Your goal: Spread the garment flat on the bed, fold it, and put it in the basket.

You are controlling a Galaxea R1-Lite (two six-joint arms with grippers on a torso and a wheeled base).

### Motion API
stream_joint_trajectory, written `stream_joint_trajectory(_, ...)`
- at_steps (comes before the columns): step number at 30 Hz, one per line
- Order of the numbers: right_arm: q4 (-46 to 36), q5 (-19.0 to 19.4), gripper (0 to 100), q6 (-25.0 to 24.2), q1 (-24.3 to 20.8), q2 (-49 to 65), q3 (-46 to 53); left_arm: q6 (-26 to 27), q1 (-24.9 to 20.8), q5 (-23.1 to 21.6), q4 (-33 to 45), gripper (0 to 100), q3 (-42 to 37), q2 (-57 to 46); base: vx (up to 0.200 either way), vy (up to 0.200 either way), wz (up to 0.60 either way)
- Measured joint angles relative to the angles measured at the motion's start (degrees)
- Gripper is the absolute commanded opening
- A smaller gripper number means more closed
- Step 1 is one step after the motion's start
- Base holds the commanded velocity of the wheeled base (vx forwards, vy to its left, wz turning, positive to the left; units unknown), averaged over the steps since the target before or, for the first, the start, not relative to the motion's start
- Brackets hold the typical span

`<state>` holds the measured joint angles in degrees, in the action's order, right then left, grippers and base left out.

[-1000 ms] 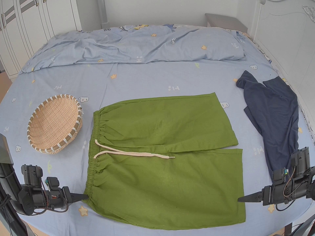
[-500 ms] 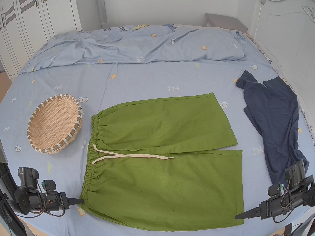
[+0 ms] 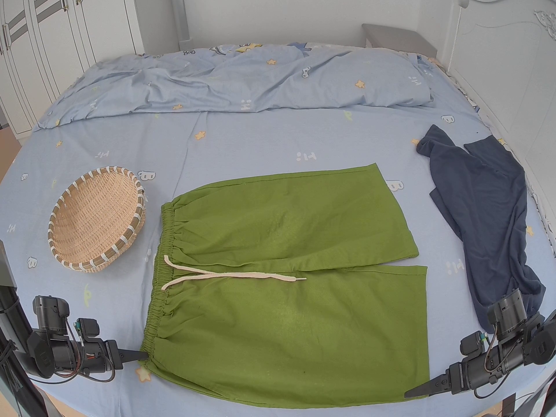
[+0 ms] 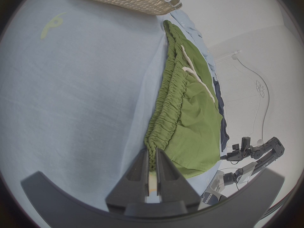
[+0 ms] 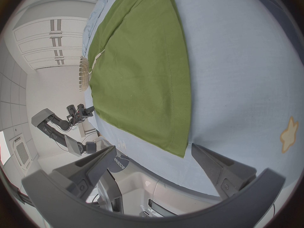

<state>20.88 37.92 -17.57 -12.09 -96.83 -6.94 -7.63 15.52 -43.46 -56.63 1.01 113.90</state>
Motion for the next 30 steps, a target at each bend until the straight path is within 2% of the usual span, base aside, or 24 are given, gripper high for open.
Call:
stream_joint_trajectory(24, 4.57, -0.35, 100, -0.71, -3.01, -5.10, -1.02, 0.00, 0.11, 0.05, 0.16, 0, 0.00, 0.05, 0.000, 0.000, 0.00)
stream_joint_trajectory(25, 4.57, -0.35, 0, -0.71, -2.97, -5.16, -0.94, -0.02, 0.11, 0.05, 0.11, 0, 0.00, 0.07, 0.000, 0.000, 0.00)
stream_joint_trajectory(30, 4.49, -0.43, 0, -0.71, -2.45, -5.29, -0.39, 0.00, 0.18, 0.02, 0.07, 0, 0.00, 0.16, 0.000, 0.000, 0.00)
